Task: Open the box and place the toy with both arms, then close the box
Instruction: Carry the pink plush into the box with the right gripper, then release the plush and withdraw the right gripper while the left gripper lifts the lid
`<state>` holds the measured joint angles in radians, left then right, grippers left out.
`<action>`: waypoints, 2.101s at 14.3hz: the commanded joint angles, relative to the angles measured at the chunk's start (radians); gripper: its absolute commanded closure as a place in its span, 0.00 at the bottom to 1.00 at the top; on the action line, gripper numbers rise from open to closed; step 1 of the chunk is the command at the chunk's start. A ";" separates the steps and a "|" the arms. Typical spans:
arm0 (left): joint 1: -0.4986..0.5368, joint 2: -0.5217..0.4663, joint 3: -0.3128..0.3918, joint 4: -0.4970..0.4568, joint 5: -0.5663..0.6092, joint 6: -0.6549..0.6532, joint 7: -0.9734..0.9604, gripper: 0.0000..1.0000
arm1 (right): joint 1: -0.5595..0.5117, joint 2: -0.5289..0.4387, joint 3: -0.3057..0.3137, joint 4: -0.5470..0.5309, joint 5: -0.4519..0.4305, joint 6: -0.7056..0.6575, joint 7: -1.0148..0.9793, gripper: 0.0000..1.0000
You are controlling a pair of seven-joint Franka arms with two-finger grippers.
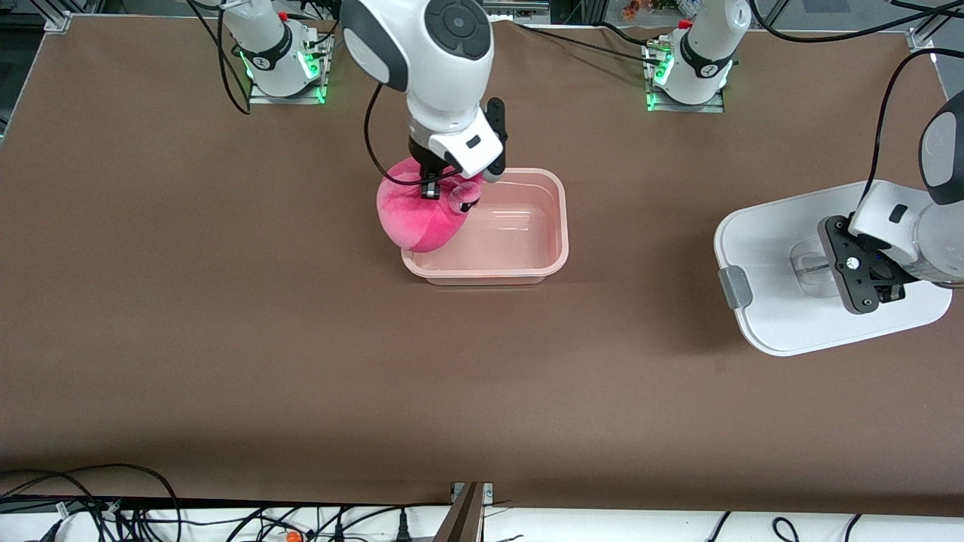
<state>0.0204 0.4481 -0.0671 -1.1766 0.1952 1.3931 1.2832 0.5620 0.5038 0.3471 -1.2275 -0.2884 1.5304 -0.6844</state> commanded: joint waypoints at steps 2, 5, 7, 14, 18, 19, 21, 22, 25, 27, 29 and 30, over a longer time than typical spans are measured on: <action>-0.002 0.004 -0.003 0.022 0.027 -0.006 0.016 1.00 | 0.029 0.085 -0.010 0.057 -0.041 0.017 0.013 1.00; -0.003 0.004 -0.003 0.022 0.027 -0.006 0.016 1.00 | 0.065 0.151 -0.011 0.086 -0.044 0.046 0.068 1.00; -0.002 0.004 -0.003 0.022 0.027 -0.006 0.018 1.00 | 0.088 0.209 -0.014 0.086 -0.096 0.094 0.106 1.00; -0.002 0.004 -0.003 0.020 0.024 -0.006 0.019 1.00 | 0.162 0.326 -0.027 0.079 -0.164 0.197 0.301 0.00; -0.002 0.004 -0.003 0.020 0.024 -0.006 0.016 1.00 | 0.142 0.311 -0.033 0.088 -0.158 0.260 0.430 0.00; -0.002 0.003 -0.003 0.020 0.021 -0.006 0.016 1.00 | 0.098 0.286 -0.028 0.112 -0.153 0.275 0.416 0.00; -0.003 0.003 -0.005 0.018 0.016 -0.008 0.018 1.00 | -0.018 0.256 -0.008 0.134 -0.134 0.280 0.408 0.00; -0.005 0.003 -0.011 0.018 0.004 -0.008 0.024 1.00 | -0.068 0.222 -0.010 0.141 -0.112 0.278 0.410 0.00; -0.005 0.003 -0.090 0.008 -0.040 -0.006 0.005 1.00 | -0.187 0.130 -0.020 0.134 0.006 0.255 0.417 0.00; -0.039 0.012 -0.150 0.006 -0.048 -0.002 -0.059 1.00 | -0.211 0.064 -0.075 0.120 0.034 0.195 0.466 0.00; -0.139 0.024 -0.163 0.008 -0.089 0.021 -0.120 1.00 | -0.267 -0.009 -0.106 0.097 0.154 0.133 0.519 0.00; -0.207 0.026 -0.163 0.008 -0.083 0.052 -0.125 1.00 | -0.287 -0.058 -0.129 0.068 0.217 0.093 0.529 0.00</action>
<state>-0.0805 0.4672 -0.2358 -1.1789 0.1189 1.4110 1.1909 0.3164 0.5562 0.2479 -1.0711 -0.1681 1.6749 -0.1981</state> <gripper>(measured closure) 0.930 0.000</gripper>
